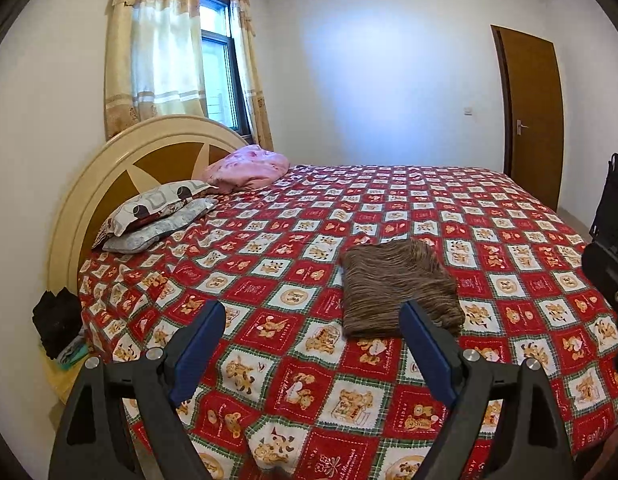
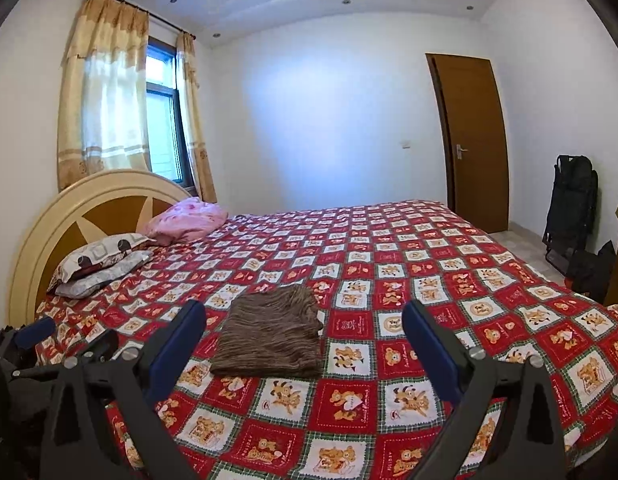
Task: Fold small clothes
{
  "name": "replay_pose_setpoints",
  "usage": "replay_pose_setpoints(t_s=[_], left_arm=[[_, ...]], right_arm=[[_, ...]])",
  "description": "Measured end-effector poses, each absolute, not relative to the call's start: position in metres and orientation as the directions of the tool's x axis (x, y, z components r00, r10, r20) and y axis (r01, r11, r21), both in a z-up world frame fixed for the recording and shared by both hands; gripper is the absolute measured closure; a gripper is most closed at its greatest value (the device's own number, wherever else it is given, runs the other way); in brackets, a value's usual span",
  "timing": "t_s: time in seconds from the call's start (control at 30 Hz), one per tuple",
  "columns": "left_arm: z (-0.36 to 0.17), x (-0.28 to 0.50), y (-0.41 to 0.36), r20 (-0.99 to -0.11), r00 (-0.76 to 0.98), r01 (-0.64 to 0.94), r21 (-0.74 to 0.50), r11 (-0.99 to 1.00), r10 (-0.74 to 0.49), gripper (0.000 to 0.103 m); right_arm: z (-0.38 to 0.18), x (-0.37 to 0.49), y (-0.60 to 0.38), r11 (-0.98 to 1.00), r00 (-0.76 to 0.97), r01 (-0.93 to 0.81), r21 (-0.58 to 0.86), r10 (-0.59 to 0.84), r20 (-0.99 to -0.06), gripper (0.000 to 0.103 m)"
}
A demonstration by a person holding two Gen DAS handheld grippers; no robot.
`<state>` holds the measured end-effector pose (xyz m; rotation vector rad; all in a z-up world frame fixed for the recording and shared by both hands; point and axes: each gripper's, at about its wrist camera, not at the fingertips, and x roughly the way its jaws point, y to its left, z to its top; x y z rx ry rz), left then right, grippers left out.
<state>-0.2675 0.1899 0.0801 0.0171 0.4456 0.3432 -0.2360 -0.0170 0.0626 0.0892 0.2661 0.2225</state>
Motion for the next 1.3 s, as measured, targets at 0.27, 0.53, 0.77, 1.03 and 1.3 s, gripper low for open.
replay_pose_setpoints(t_s=[0.27, 0.53, 0.77, 1.03, 1.3], left_arm=[[0.0843, -0.2725, 0.1857, -0.397, 0.852, -0.328, 0.102, 0.939, 0.341, 0.014], [0.0849, -0.2730, 0.1888, -0.397, 0.850, -0.339, 0.090, 0.937, 0.346, 0.014], [0.0834, -0.2721, 0.1849, -0.400, 0.849, -0.333, 0.100, 0.938, 0.344, 0.014], [0.0831, -0.2715, 0.1855, -0.404, 0.848, -0.335, 0.097, 0.937, 0.345, 0.014], [0.0831, -0.2714, 0.1845, -0.404, 0.847, -0.336, 0.099, 0.937, 0.346, 0.014]], right_arm=[[0.0672, -0.2450, -0.0210, 0.977, 0.957, -0.184, 0.109, 0.203, -0.208, 0.000], [0.0628, -0.2385, -0.0253, 0.974, 0.948, -0.185, 0.132, 0.212, -0.238, 0.000], [0.0618, -0.2398, -0.0231, 0.975, 0.948, -0.182, 0.130, 0.209, -0.239, 0.000], [0.0625, -0.2394, -0.0247, 0.974, 0.946, -0.183, 0.135, 0.212, -0.246, 0.000], [0.0626, -0.2394, -0.0247, 0.974, 0.946, -0.183, 0.136, 0.212, -0.247, 0.000]])
